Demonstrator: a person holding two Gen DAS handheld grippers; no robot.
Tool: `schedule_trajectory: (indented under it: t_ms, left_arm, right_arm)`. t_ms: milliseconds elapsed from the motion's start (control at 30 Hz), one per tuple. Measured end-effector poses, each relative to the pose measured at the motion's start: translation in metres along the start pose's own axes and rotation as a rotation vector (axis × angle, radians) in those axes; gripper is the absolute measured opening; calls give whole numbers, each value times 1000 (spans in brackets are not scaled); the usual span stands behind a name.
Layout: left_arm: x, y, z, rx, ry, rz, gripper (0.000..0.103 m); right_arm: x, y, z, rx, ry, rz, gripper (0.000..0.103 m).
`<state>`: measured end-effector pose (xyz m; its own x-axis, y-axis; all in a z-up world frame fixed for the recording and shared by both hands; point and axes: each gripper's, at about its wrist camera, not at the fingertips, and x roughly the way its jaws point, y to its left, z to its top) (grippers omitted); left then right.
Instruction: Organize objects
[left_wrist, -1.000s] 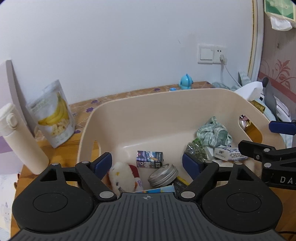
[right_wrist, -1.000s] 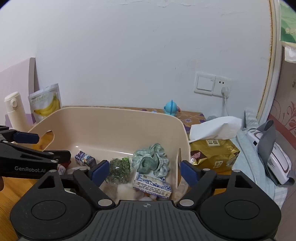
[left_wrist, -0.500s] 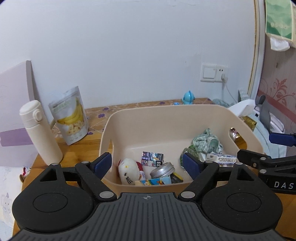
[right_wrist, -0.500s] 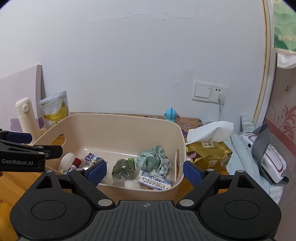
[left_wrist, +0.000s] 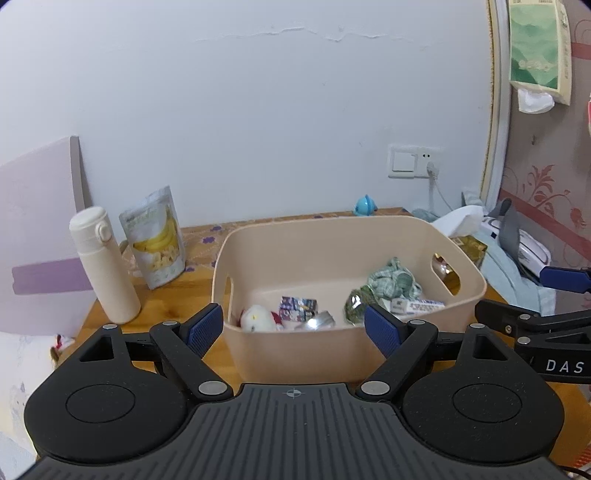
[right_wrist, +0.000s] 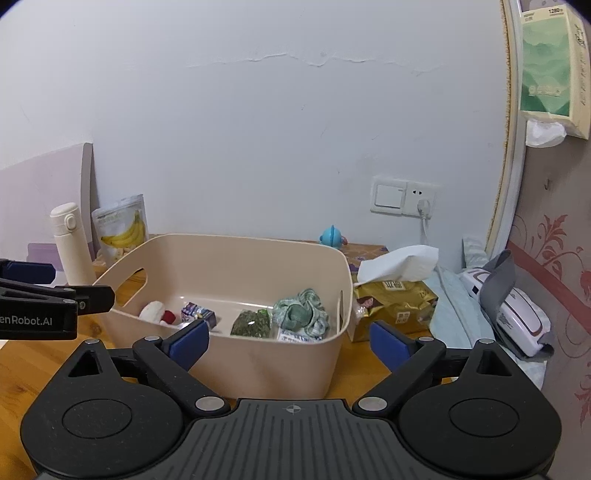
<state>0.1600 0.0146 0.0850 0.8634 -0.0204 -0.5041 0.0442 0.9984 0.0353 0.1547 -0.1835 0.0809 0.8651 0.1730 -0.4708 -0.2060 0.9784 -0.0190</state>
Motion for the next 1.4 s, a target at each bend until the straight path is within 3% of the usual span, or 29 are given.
schedule_trajectory:
  t_ms: [1400]
  left_arm:
    - [-86,19,-83,-47,26,10,85]
  right_arm:
    - [-80,27,-59,12,32,44,97]
